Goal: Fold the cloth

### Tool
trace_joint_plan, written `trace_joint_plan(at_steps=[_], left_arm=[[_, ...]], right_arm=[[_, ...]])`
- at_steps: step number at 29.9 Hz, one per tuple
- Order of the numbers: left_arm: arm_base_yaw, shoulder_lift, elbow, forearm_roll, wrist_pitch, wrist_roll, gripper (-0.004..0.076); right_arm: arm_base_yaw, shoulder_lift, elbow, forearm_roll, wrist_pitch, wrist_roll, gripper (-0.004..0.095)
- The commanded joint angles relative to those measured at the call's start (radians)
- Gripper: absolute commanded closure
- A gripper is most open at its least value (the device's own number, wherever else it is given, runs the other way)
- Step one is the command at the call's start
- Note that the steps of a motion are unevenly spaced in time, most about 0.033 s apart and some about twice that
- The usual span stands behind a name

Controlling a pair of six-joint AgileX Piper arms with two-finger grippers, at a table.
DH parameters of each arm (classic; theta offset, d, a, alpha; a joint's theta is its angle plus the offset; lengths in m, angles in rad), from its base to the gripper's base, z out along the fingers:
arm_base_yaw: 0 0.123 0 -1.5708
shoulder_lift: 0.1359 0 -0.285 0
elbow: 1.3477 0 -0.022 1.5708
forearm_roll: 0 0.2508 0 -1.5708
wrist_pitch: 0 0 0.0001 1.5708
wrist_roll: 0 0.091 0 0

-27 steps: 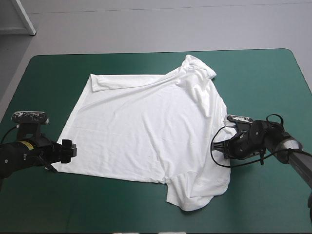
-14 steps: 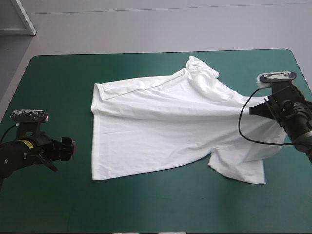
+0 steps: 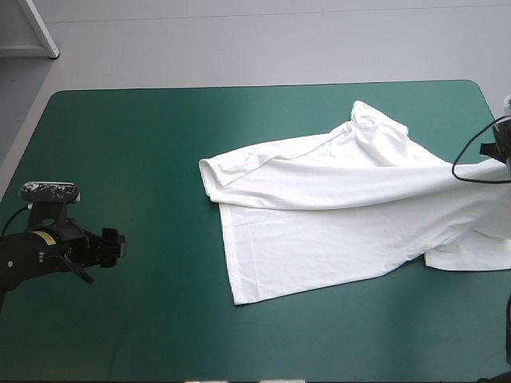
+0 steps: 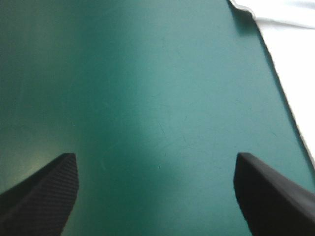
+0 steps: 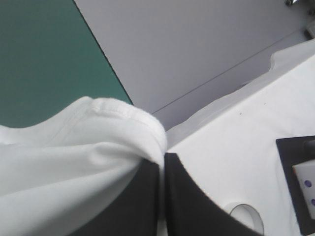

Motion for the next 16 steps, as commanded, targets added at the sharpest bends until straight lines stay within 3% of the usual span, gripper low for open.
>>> trace_joint_plan(at_steps=[1, 6, 10, 13, 16], left_arm=[[0.000, -0.011, -0.027, -0.032, -0.035, 0.004, 0.0106], [0.000, -0.011, -0.027, -0.071, -0.035, 0.024, 0.0106], [0.000, -0.011, -0.022, -0.073, -0.046, 0.027, 0.0106], [0.000, -0.009, -0.022, -0.073, -0.046, 0.027, 0.0106], [0.000, -0.009, -0.022, -0.067, -0.046, 0.027, 0.0106]], right_arm=[[-0.093, 0.053, -0.071, 0.004, -0.081, -0.028, 0.0926], [-0.183, 0.181, -0.174, 0.019, -0.071, -0.051, 0.0925], [-0.216, 0.253, -0.272, 0.177, -0.064, -0.176, 0.0905], [-0.232, 0.284, -0.330, 0.350, -0.079, -0.284, 0.0717], [-0.233, 0.290, -0.349, 0.406, -0.104, -0.328, 0.0361]])
